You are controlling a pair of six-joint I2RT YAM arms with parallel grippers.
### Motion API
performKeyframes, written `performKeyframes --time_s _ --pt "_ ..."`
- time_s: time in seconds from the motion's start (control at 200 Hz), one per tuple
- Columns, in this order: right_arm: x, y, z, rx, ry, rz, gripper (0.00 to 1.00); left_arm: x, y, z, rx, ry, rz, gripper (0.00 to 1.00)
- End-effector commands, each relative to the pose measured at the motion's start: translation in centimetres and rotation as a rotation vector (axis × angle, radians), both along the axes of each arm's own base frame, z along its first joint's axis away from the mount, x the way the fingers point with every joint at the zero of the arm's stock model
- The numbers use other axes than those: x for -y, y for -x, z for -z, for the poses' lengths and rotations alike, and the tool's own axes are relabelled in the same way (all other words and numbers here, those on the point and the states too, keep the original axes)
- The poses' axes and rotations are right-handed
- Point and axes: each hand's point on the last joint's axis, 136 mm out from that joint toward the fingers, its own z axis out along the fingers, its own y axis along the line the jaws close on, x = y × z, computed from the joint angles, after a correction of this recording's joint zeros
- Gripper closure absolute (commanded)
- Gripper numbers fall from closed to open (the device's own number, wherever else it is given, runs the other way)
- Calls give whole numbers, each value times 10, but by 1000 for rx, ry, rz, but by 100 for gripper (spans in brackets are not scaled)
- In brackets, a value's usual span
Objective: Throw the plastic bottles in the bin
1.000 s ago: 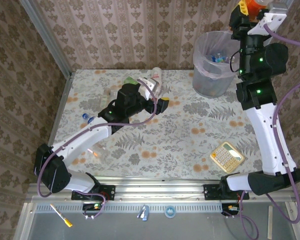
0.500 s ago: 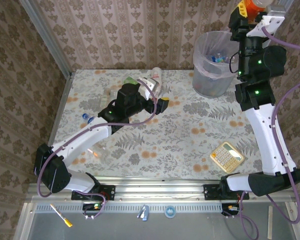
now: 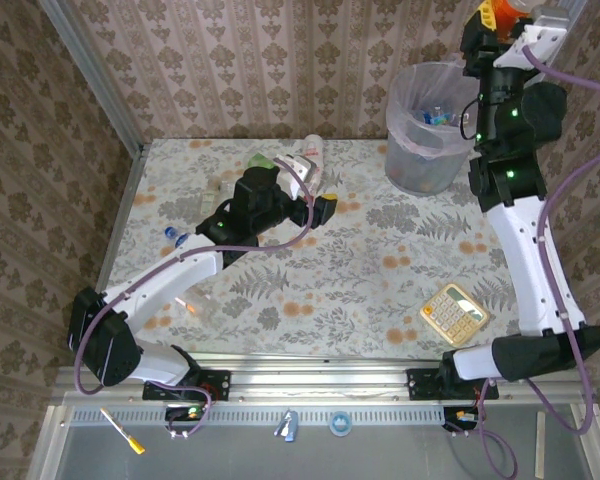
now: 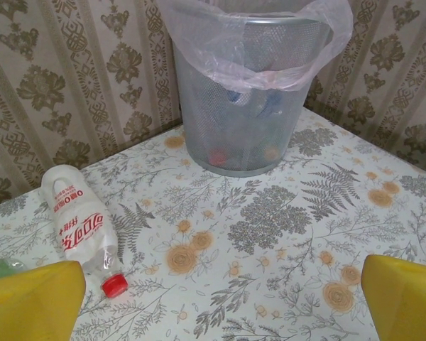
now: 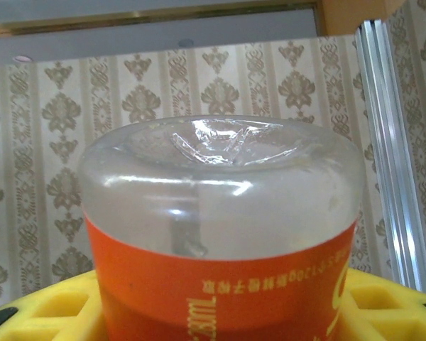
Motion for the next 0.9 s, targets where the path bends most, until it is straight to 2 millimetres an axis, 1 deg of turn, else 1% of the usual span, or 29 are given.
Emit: performKeyframes --time_s 0.0,0.03,0.075,0.09,0.12,0.135,0.16,0.17,0.175,0.235,0.24,0.27,0.28,0.295,0.315,0.4,0.46,0.625,0.79,0.895 --pt "16 -43 24 -107 -54 -1 81 -11 0 -17 31 3 -31 0" --pt "22 -58 37 -168 -70 8 80 -11 0 -16 31 1 -35 0" --pt "28 -81 57 -259 -92 -11 75 -13 0 -15 30 -1 -39 0" --pt "29 -90 65 -284 -96 -28 72 -13 -1 -15 28 -2 -41 0" --pt "34 -106 78 -330 -112 -46 61 -14 -1 -15 27 -1 -45 0" --pt "38 -117 90 -365 -127 -50 58 -14 -1 -15 24 0 -45 0" --pt "43 -128 102 -418 -156 -62 55 -14 -1 -14 19 0 -48 0" --pt "45 -135 110 -445 -168 -66 53 -14 -1 -14 17 1 -49 0" --pt "46 -139 117 -466 -174 -67 53 -14 -1 -14 16 3 -49 0" --pt "55 -158 135 -559 -240 -90 45 -13 -1 -12 5 -2 -40 0" --pt "56 -160 141 -579 -247 -90 44 -14 -1 -11 4 -3 -40 0" --pt "58 -164 144 -607 -276 -104 40 -14 -1 -11 -1 -6 -43 0" --pt "58 -164 144 -614 -282 -112 38 -14 -1 -11 -3 -9 -44 0" --pt "57 -165 150 -642 -294 -119 37 -15 -1 -11 -5 -11 -47 0" --pt "56 -166 150 -652 -304 -129 35 -15 -1 -11 -6 -11 -50 0" --pt "49 -166 146 -652 -304 -164 30 -19 -1 -10 -5 -7 -61 0" --pt "47 -163 142 -644 -305 -172 28 -21 -1 -10 -4 -6 -67 0" --pt "45 -147 129 -619 -298 -178 24 -28 1 -9 -9 -9 -79 0" --pt "45 -134 121 -607 -287 -173 22 -32 3 -9 -12 -10 -87 0" --pt "43 -130 119 -609 -281 -182 21 -34 3 -9 -14 -12 -94 0"
